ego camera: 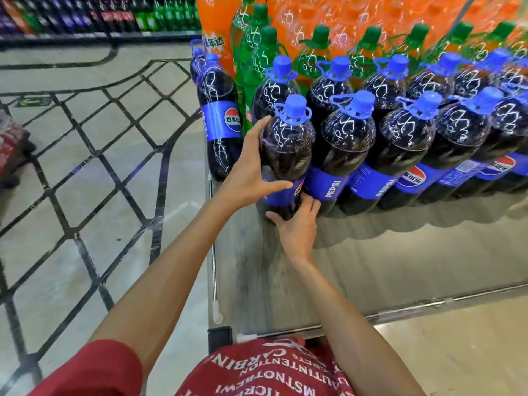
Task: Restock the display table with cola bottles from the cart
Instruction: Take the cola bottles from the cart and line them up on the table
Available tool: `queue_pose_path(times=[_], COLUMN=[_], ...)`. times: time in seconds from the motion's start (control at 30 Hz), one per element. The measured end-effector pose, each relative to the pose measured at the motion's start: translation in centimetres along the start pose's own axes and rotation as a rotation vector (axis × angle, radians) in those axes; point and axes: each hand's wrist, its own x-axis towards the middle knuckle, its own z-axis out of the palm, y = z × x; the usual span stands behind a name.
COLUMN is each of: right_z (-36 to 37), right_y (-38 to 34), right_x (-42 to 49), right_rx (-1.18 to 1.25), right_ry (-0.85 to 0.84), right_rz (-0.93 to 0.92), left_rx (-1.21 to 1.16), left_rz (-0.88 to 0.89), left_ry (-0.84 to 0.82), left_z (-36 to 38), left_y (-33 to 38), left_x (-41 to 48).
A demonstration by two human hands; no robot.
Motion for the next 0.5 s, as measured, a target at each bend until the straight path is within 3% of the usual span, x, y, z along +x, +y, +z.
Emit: queue_pose_path(times=[0.3, 0.5], right_z=[-1.3, -3.2], right_y=[0.8, 0.8], right_x=[0.2, 1.4], right_rx=[0.021, -0.083], right_ry=[-0.098, -0.207], right_rz=[-0.047, -0.062], left_rx=[0.017, 0.202], left_rz=[-0.061, -0.206], left_ry=[0.024, 0.019], left_z=[0.4, 0.1], left_y=[0.3, 0.9], left_x=[-0.4, -0.3])
